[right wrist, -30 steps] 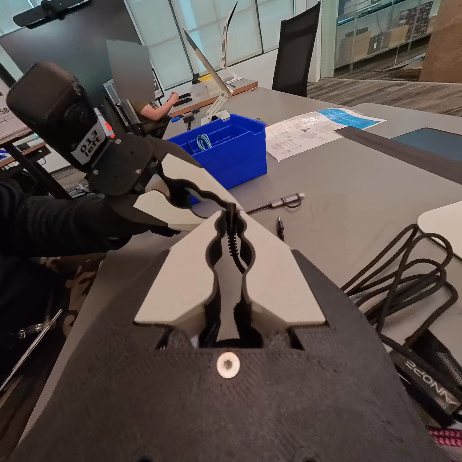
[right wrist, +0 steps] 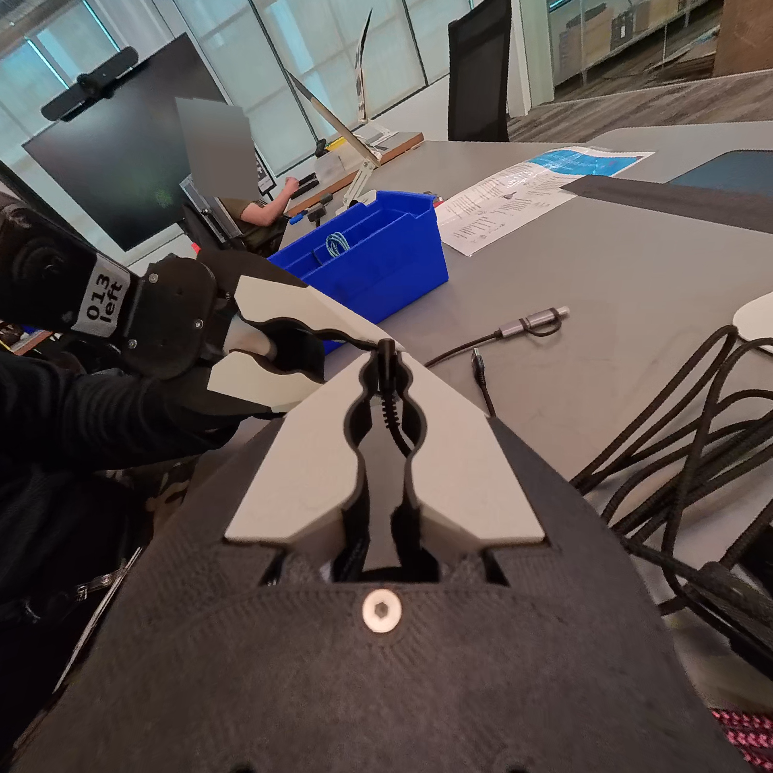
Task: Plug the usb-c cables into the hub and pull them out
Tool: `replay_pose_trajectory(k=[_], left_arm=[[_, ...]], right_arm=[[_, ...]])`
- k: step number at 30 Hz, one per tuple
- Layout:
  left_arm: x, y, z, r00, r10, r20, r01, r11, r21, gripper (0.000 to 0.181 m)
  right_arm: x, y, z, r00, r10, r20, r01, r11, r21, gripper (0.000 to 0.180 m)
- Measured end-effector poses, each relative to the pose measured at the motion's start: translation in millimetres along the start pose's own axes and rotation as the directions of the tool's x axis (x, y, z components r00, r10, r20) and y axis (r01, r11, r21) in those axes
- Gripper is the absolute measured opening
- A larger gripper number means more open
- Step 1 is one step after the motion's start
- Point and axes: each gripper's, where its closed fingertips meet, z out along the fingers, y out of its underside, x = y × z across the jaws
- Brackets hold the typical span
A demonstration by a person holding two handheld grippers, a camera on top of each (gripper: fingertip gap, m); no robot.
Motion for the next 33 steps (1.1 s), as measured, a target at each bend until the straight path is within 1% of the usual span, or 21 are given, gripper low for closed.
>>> replay_pose_trajectory(k=[10, 16, 23, 33], left_arm=[[-3, 1, 3, 1.0, -0.016, 0.012, 0.016, 1.0, -0.004, 0.02], [-3, 5, 5, 1.0, -0.012, 0.019, 0.012, 1.0, -0.004, 0.02], [-3, 1, 4, 0.999, 0.01, 0.032, -0.01, 1.0, 0.0, 0.02], [-3, -4, 3, 0.992, 0.112, 0.056, -0.11, 0.993, -0.034, 0.019]], right_arm=[[4, 1, 0, 1.0, 0.006, -0.019, -0.006, 1.0, -0.003, 0.005], [7, 6, 4, 0.992, -0.084, -0.093, 0.08, 0.996, -0.051, 0.005], [6, 4, 3, 0.995, -0.059, -0.078, 0.056, 0.998, -0.037, 0.005], [2, 3, 0, 0.999, -0.018, -0.037, 0.017, 1.0, -0.027, 0.005]])
